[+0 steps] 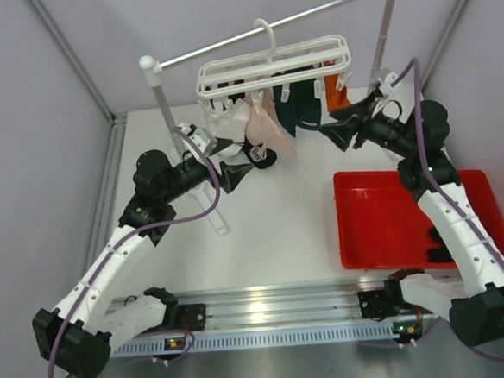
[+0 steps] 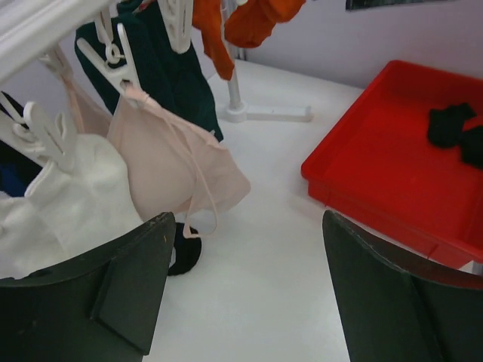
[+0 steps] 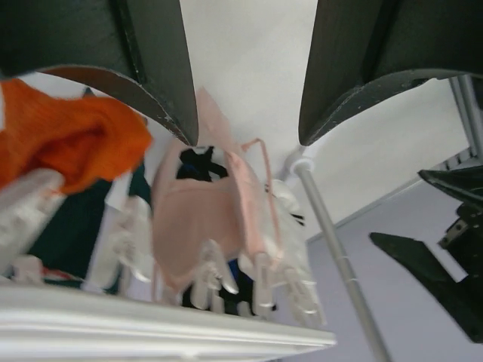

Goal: Clip the socks to the hanger
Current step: Open the clamp at the hanger.

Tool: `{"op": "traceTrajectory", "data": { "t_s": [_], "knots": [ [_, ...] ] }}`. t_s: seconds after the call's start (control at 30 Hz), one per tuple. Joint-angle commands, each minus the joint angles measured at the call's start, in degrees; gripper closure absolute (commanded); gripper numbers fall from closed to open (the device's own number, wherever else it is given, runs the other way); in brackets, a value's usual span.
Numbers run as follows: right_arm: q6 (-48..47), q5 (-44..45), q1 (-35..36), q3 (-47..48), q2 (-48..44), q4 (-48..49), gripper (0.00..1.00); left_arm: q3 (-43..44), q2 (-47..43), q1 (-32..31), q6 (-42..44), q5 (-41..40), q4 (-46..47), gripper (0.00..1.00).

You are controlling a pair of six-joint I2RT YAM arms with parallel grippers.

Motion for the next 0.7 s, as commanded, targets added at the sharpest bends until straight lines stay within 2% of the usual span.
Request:
{"op": "traceTrajectory", "data": {
  "t_s": [0.0,0.07,0.1,0.17,0.2,0.3,0.4,0.43,0.67],
  "knots": [
    [-1.9,0.7,7.2,0.6,2.6,12.1,0.45,3.6,0.6,-1.3,-6.6,2.4,9.4,0.16],
    [-3.8,3.5,11.4,-0.3,3.5,14.6,0.50,5.5,1.7,-1.3,-8.1,-0.9,8.1,0.17],
    [-4.5,8.3,12.8,-1.0,4.5,17.1,0.58,6.0,1.8,-1.4,-9.4,-2.1,8.1,0.16],
    [-6.1,13.5,16.4,-1.6,5.7,19.6,0.60,7.2,2.1,-1.4,-10.8,-5.6,8.1,0.16],
    [-6.3,17.7,17.2,-2.2,7.1,23.1,0.64,7.5,2.3,-1.4,-11.8,-6.8,8.1,0.16],
    [-6.6,24.2,20.2,-3.7,10.0,28.8,0.58,8.2,2.6,-1.4,-13.7,-10.8,8.1,0.16],
    [-8.3,27.7,22.4,-5.0,12.9,36.3,0.58,8.3,2.6,-1.6,-14.5,-12.2,8.6,0.16],
    [-8.4,28.2,22.8,-5.2,13.6,39.7,0.58,8.3,2.7,-1.6,-14.5,-12.2,8.8,0.16],
    [-12.4,30.9,23.2,-5.5,18.5,47.1,0.58,9.4,3.3,-2.0,-14.4,-10.9,9.0,0.16]
  ]
}}
